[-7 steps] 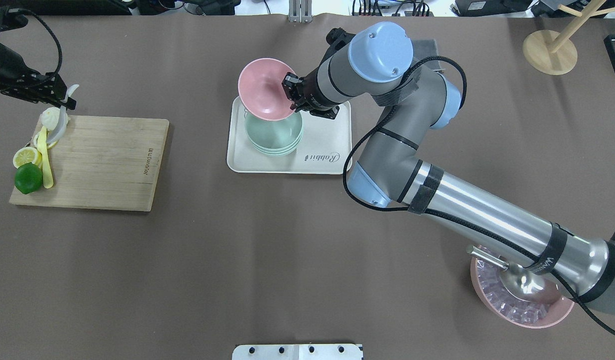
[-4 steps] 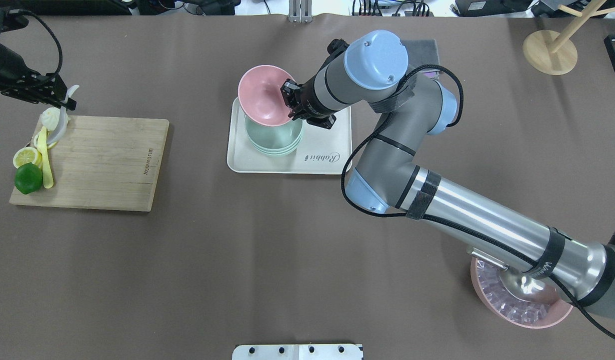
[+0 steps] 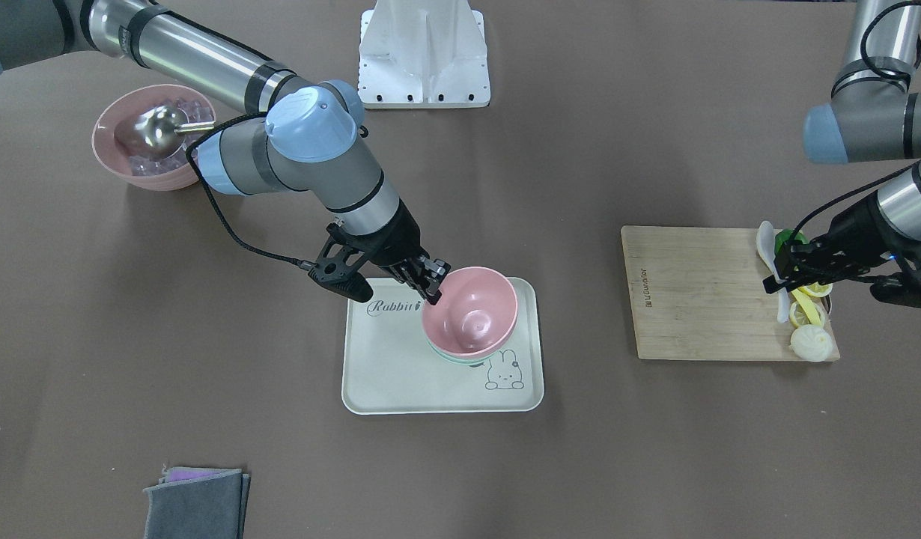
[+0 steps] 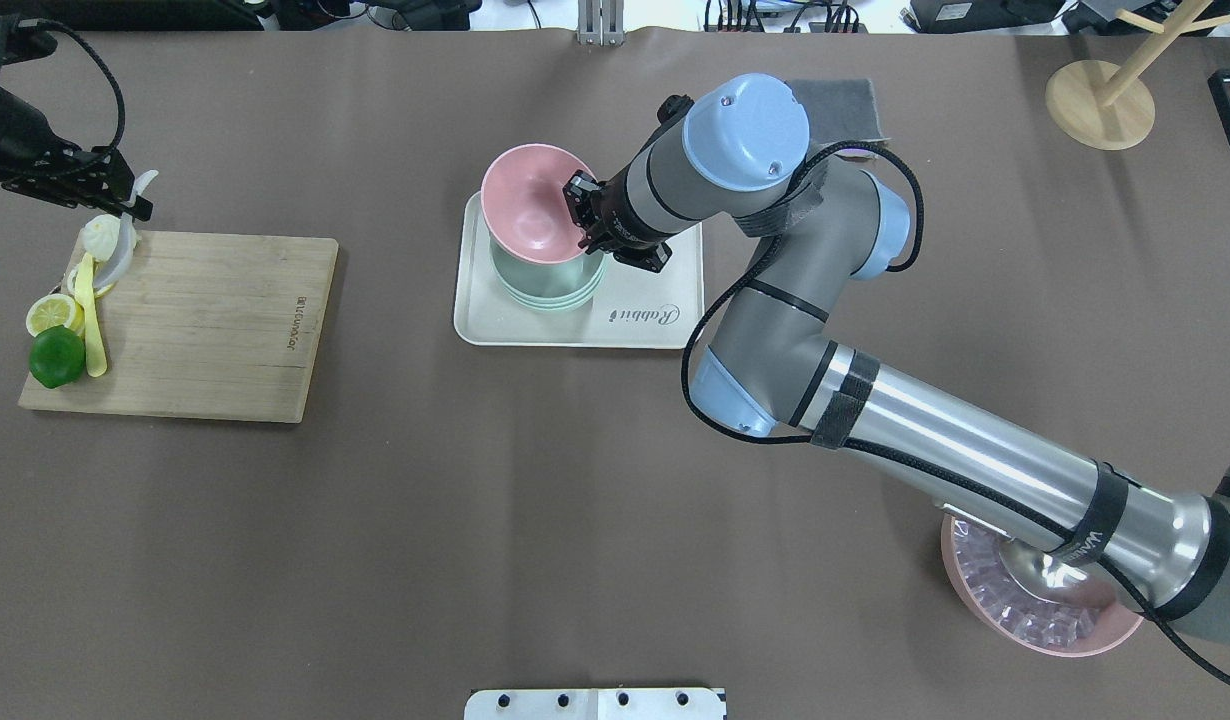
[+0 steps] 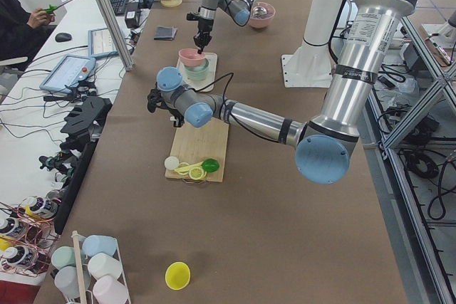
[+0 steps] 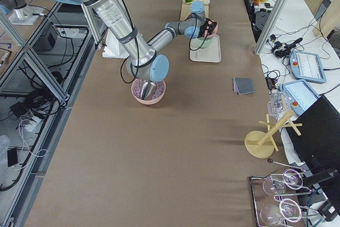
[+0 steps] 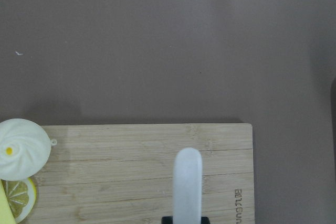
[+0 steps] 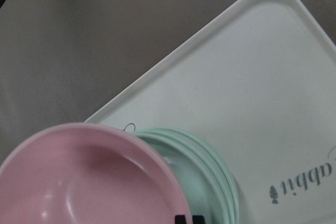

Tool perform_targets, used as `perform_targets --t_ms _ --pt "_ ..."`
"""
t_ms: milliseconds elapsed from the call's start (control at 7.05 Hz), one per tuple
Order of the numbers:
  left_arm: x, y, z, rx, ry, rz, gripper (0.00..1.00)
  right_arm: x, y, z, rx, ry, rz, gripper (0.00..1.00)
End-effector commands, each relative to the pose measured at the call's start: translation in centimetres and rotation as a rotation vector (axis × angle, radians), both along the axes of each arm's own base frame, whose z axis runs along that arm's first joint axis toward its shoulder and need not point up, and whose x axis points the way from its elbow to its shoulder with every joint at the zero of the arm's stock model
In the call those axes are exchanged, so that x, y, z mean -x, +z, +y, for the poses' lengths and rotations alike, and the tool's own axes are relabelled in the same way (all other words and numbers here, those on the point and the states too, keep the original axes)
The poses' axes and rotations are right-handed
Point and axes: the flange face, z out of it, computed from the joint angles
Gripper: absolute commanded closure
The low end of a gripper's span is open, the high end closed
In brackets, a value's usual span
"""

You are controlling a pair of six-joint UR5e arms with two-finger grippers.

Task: Stack pink bowl on green and place spoon
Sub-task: 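Lower the pink bowl into the pale green bowl with the right gripper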

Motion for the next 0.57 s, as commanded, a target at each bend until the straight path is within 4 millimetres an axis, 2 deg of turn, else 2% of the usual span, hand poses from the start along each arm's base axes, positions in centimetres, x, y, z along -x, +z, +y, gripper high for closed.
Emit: perform_targets --t_ms 0,142,284,426 --pt "0.0 0.0 0.0 0.0 -0.001 -0.001 1.0 0.2 0.1 0.2 0.001 -0.003 0.002 1.0" --pt "0.0 0.0 0.0 0.0 0.0 0.0 1.0 0.3 0.7 0.3 -0.007 -0.011 0.01 0.2" --pt "0.0 -0.1 0.0 -0.001 0.0 0.001 1.0 0.6 1.2 1.1 -0.009 -0.026 0.015 0.0" --pt "-0.1 -0.4 -0.2 -0.005 0.0 0.003 1.0 -0.3 2.4 1.9 -0.026 -0.053 0.019 0.0"
